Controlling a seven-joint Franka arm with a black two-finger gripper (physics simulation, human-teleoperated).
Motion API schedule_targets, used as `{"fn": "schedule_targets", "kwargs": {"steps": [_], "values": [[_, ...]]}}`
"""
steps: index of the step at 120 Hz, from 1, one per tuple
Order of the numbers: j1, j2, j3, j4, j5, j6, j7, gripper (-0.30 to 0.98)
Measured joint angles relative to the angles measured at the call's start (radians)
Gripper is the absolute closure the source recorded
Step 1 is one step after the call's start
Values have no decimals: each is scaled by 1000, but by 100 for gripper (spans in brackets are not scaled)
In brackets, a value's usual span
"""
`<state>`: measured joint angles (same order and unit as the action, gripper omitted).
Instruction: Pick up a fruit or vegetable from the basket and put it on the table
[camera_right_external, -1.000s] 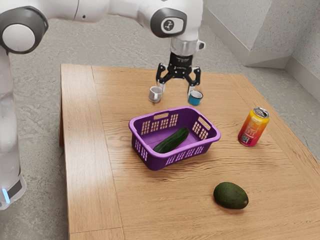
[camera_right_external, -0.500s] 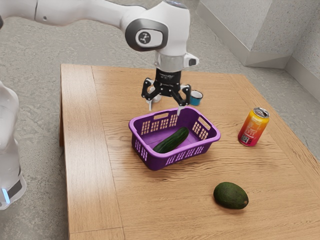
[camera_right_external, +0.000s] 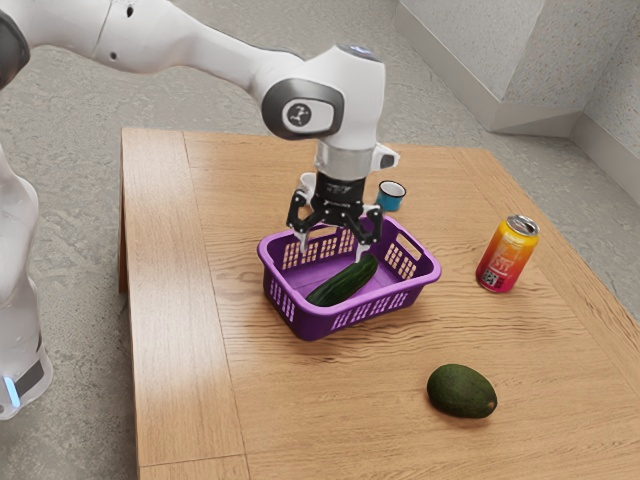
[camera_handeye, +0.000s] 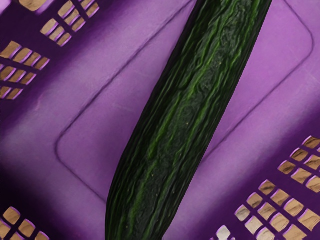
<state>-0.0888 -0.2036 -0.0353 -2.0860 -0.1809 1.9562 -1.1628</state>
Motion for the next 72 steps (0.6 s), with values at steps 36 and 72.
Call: {"fn": "schedule_targets", "kwargs": {"steps": [36, 72], "values": [[25, 3, -18, -12, 0, 19, 31, 0], [47, 82, -15, -3, -20, 44, 53, 0]]}}
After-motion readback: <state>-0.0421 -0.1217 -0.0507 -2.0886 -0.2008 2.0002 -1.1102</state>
